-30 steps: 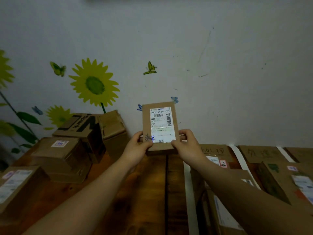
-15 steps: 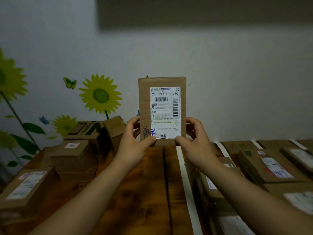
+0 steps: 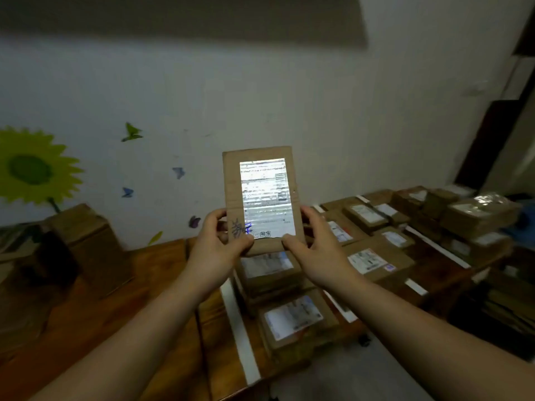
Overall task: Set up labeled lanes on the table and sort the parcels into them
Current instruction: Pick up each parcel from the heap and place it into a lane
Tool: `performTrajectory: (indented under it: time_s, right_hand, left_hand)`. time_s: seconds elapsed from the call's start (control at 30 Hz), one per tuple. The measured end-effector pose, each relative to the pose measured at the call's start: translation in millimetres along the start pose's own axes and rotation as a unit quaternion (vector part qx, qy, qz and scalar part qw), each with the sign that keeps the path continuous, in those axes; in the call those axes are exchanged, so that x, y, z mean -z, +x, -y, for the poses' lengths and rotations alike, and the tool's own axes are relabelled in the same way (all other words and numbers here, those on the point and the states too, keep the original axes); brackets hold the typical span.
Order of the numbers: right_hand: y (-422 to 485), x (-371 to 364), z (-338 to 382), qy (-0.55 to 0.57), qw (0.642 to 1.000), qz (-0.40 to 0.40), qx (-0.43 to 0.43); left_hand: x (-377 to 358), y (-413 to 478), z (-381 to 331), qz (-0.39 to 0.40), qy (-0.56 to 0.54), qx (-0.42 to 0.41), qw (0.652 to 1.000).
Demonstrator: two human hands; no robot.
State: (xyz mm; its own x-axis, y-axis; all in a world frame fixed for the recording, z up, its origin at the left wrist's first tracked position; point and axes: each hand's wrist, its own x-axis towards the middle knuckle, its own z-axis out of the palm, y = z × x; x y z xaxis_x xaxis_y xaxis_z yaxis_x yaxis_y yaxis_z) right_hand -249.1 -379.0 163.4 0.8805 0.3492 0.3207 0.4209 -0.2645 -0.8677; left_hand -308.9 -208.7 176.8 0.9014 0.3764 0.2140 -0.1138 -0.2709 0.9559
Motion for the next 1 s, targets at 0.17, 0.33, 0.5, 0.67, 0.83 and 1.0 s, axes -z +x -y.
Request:
performTrajectory:
  time_s: [0.17, 0.33, 0.5, 0.67, 0.83, 1.0]
  right_hand:
    - [-23, 113, -51, -0.039, 0.998, -0.035, -0.019]
    - [-47, 229, -115, -0.109, 0.992, -0.041, -0.039]
    - [-65, 316, -173, -0.235, 0.965, -0.016, -0.113]
    - [-56, 363, -218, -0.295, 0.946, 0.000, -0.133]
    - [-17, 381, -260, -0.341, 0.926, 0.027, -0.158]
    - [32, 392, -306, -0.365, 0.906, 0.071, -0.205]
  left_hand:
    - [-126, 5, -18, 0.075, 0.023, 0.012, 0.997]
    - [-269, 3, -38, 0.153, 0.018, 0.024, 0.988]
    - [-371, 1, -40, 0.235, 0.037, 0.060, 0.969]
    - [-433, 13, -29, 0.280, 0.057, 0.084, 0.955]
    - [-475, 45, -7, 0.315, 0.063, 0.074, 0.944]
    - [-508, 92, 24, 0.324, 0.099, 0.059, 0.939]
